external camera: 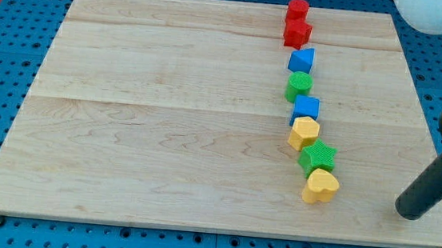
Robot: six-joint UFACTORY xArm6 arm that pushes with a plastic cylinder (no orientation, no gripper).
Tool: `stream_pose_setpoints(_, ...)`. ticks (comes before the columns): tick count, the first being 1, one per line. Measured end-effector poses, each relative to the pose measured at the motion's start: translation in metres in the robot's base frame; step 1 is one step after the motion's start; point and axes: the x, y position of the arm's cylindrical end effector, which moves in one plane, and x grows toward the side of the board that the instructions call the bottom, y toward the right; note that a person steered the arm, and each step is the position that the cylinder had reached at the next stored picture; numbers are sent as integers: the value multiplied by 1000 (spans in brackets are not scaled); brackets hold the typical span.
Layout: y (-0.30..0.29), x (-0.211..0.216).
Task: Move the yellow heart to the center
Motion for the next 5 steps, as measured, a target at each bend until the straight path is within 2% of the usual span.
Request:
stream_pose_setpoints(1, 0, 3)
stream_pose_setpoints(2, 11, -51)
stream_pose_setpoints(3, -14, -85)
stream_pose_setpoints(4, -65, -82)
stream_pose_setpoints(5, -40, -26)
